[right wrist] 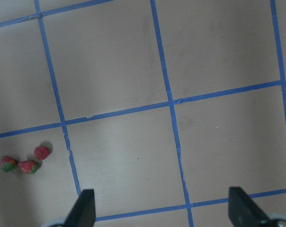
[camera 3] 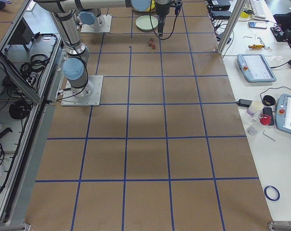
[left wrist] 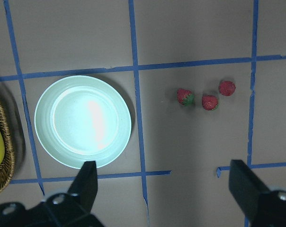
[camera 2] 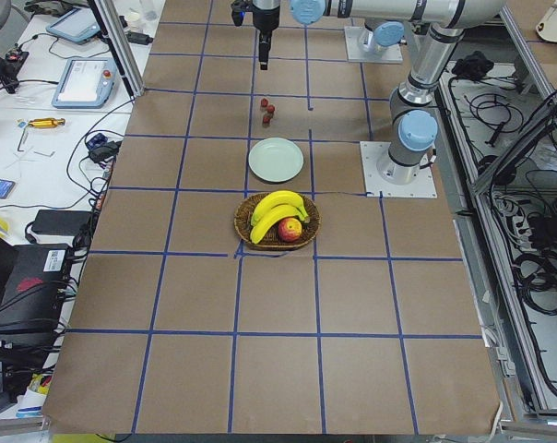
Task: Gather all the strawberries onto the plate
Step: 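Reach the left gripper down over the grouped strawberries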
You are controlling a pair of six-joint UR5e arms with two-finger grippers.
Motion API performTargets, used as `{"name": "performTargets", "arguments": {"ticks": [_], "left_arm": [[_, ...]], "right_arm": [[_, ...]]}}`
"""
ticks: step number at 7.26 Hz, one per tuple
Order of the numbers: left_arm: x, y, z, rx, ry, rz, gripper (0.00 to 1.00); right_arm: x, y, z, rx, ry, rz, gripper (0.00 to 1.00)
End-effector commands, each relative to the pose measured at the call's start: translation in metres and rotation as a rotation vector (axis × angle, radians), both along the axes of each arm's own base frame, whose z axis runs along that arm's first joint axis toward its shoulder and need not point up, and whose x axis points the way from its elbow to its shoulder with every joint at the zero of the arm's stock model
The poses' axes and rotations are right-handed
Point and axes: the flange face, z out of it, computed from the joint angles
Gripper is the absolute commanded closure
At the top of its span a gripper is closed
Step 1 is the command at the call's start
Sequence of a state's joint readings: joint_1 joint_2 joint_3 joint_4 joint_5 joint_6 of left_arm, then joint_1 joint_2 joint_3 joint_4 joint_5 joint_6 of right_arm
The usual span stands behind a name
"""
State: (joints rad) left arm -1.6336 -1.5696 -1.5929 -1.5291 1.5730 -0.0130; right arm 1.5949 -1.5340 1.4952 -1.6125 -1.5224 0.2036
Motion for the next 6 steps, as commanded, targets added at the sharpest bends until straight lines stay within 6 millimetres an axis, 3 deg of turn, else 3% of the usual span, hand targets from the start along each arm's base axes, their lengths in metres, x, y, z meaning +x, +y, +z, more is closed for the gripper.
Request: {"name": "performTargets", "arguments": {"ticks": [1, 4, 6], "left_arm": [[-0.001, -0.011, -0.023, 0.043, 0.009, 0.007, 0.0], [-0.004, -0.027, -0.169, -0.048, 0.023, 0.047, 0.03], [-0.016, -0.046, -0.229, -0.009, 0.011, 0.06, 0.06]], "right_arm": [[0.0, -0.002, 0.001, -0.019, 0.002, 0.021, 0.0], [0.0, -0.002, 0.001, -0.017, 0.003, 0.027, 0.0], [0.0, -0.002, -0.002, -0.011, 0.003, 0.027, 0.0]]}}
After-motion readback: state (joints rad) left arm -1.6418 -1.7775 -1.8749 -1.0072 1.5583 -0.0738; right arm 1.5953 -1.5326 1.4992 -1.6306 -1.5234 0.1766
